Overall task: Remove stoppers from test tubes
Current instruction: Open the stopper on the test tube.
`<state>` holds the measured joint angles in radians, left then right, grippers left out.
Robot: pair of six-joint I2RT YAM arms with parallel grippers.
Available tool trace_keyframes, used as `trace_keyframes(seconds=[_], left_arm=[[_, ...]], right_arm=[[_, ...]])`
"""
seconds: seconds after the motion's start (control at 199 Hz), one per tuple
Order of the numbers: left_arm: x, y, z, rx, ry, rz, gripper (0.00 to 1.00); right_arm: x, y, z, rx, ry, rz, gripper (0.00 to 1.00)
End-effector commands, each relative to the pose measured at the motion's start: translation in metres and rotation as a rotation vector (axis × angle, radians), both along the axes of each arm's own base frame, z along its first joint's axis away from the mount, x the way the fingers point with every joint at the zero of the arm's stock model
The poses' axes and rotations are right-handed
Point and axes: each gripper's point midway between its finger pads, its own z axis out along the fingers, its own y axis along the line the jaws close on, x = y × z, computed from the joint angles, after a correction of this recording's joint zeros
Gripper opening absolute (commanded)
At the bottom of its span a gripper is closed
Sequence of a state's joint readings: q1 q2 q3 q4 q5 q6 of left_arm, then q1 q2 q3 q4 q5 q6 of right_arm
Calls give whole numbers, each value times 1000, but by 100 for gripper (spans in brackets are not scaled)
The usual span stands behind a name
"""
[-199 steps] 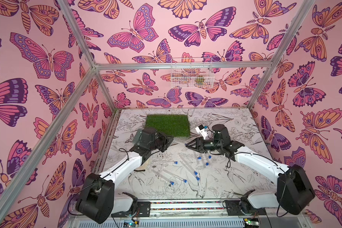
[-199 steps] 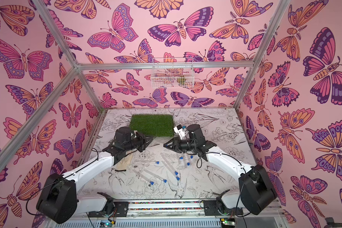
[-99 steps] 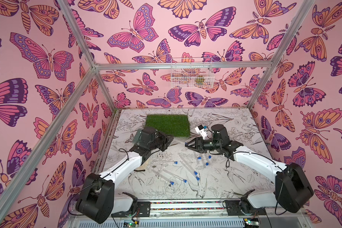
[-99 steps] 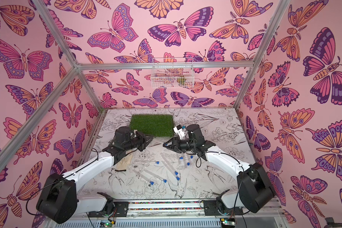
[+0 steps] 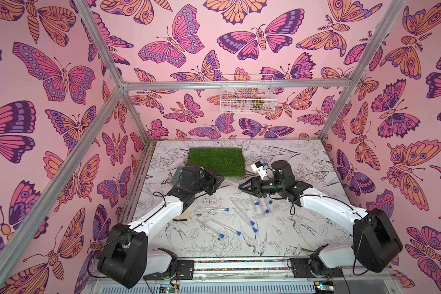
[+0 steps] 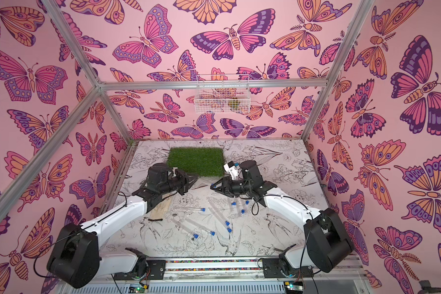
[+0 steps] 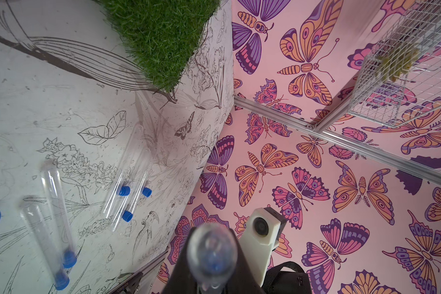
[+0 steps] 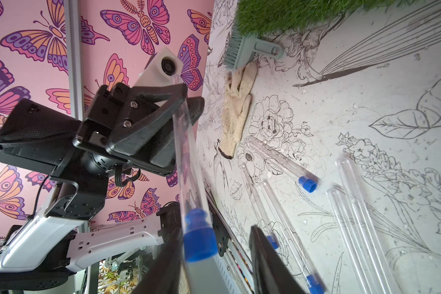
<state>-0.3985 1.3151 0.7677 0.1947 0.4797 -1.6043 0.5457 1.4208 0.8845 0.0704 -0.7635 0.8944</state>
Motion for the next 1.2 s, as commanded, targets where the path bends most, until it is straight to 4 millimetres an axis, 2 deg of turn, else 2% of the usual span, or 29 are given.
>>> trace_keyframes(seconds=[0.0, 0.728, 1.2], left_arm=[[-1, 1, -7, -8, 5, -8, 14], [-1, 5, -14, -6, 19, -3, 13], [-2, 6, -14, -7, 21, -6, 13]], right_arm=[[9, 9, 16, 33, -37, -2, 43], [11, 10, 17, 32, -42, -1, 26], [11, 7, 12, 15, -37, -8, 20]])
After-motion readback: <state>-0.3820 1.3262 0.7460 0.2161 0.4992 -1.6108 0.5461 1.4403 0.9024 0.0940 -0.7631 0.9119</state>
